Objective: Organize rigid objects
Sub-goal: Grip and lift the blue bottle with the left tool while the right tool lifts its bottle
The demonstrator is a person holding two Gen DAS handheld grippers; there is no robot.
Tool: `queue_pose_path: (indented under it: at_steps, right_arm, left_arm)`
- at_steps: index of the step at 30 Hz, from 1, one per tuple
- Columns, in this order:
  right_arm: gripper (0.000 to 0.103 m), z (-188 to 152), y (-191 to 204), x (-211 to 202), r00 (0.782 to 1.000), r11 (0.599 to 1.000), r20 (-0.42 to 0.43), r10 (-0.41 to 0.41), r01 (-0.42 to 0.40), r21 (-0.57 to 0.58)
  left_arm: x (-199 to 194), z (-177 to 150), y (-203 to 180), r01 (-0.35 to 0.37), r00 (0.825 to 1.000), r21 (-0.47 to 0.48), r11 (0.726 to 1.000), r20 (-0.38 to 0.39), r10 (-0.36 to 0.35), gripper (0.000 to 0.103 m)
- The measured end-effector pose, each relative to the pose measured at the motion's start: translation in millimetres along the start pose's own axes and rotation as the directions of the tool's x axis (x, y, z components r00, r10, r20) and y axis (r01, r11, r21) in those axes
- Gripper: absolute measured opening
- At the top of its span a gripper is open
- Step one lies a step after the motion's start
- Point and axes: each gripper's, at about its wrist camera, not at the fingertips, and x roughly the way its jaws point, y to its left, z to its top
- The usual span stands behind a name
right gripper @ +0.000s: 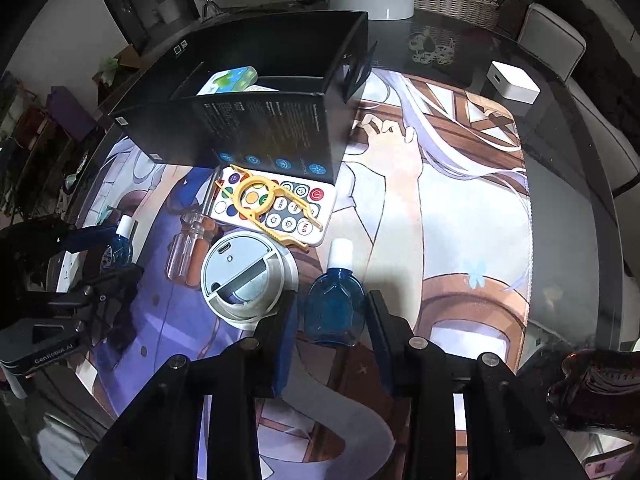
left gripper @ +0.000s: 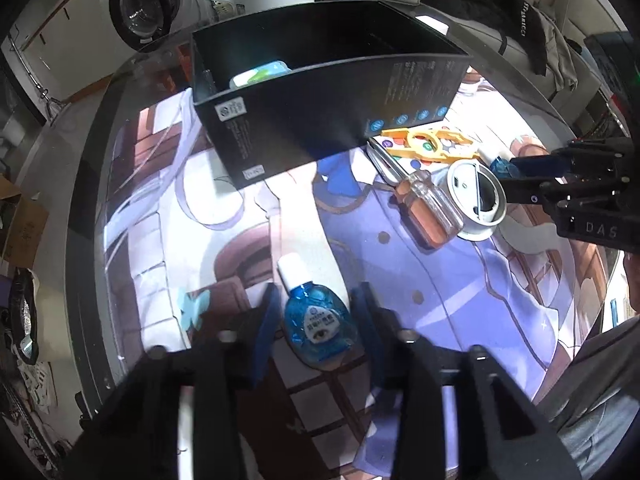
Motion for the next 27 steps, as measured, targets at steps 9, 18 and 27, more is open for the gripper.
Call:
queue_pose_path:
  at_steps: [9, 18, 27]
  right_arm:
    - [0.031, 0.4, 3.1, -6.6, 1.0, 1.0, 0.022, -0.018, 0.019, -0.024]
    - [0.031, 4.9, 3.7, -36.8, 0.988, 1.0, 0.152, 0.008, -0.007, -0.01]
    - [0.031, 0.3, 26.4, -123.1, 0.823, 0.997, 0.564, 0.069, -0.033, -0.075]
  left_arm:
    - [-2.3, 12.0, 1.0, -0.015, 1.0, 0.028, 0.999, 0.018, 0.015, 0.029]
    - [-50.8, 21.2, 1.6, -0.068, 0.968, 0.023, 0.997, 0.242, 0.061, 0.029]
    - [-115.6, 28.0, 4.8, -0.097, 0.83, -0.05, 0.994, 0.547, 0.109, 0.029]
